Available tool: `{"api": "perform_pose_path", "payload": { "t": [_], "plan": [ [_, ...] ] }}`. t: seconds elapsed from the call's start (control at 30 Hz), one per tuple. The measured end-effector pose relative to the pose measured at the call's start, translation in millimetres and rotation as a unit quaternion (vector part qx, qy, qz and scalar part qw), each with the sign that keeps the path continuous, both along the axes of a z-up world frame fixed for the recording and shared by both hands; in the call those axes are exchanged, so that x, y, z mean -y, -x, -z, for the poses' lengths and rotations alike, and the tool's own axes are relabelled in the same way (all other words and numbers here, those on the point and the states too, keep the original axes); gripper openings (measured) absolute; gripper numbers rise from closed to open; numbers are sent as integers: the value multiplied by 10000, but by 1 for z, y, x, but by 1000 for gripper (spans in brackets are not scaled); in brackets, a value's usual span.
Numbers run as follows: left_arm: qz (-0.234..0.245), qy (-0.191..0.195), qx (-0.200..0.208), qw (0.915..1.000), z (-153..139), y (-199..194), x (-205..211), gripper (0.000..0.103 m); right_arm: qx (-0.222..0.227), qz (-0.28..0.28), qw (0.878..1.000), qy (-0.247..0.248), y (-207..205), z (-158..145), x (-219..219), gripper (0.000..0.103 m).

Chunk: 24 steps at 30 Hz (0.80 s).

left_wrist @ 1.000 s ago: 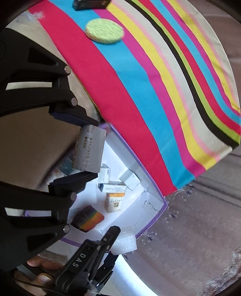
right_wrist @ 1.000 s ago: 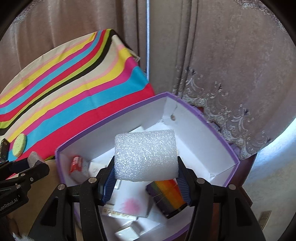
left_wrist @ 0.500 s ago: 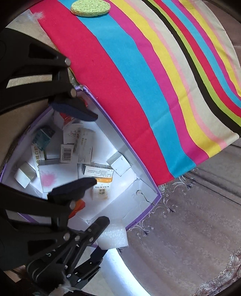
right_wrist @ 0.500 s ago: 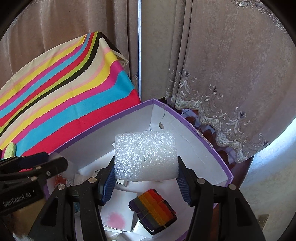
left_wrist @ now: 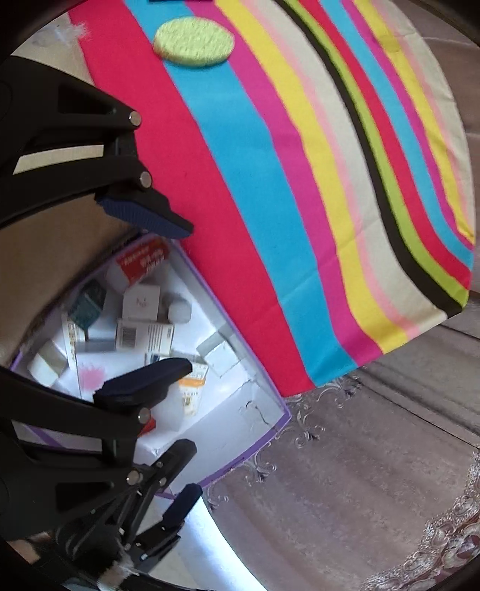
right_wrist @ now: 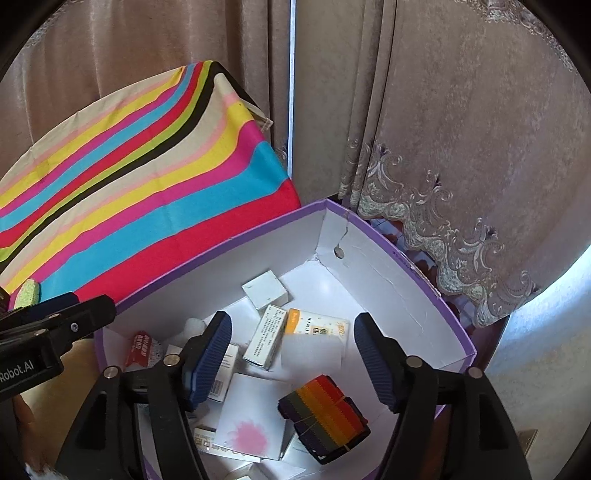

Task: Organize objects
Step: 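Carry the white pack and foam block into the storage box and release both, then move both open grippers back over the cloth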

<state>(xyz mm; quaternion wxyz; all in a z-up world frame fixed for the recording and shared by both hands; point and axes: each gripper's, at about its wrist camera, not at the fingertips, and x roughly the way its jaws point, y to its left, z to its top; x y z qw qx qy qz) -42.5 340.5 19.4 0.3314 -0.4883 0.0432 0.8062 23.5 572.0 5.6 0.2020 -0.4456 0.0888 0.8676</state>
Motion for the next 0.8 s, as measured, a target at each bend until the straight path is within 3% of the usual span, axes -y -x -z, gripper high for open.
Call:
{"api": "perform_pose_path", "payload": {
  "t": [0.3,0.6,0.8],
  "plan": [
    [-332,50,-333,9989,-10,11,48,70,-258,-560,9981,34,6,-22,47,84],
    [-989,-27,-449,9941,-16,29,120,73,-501,-1190,9916,19,16,-36,116,89],
    [-1530,-43,-469,9871,-15,43,176,74,-416,-1729,9840,-56,26,-34,164,89]
  ]
}}
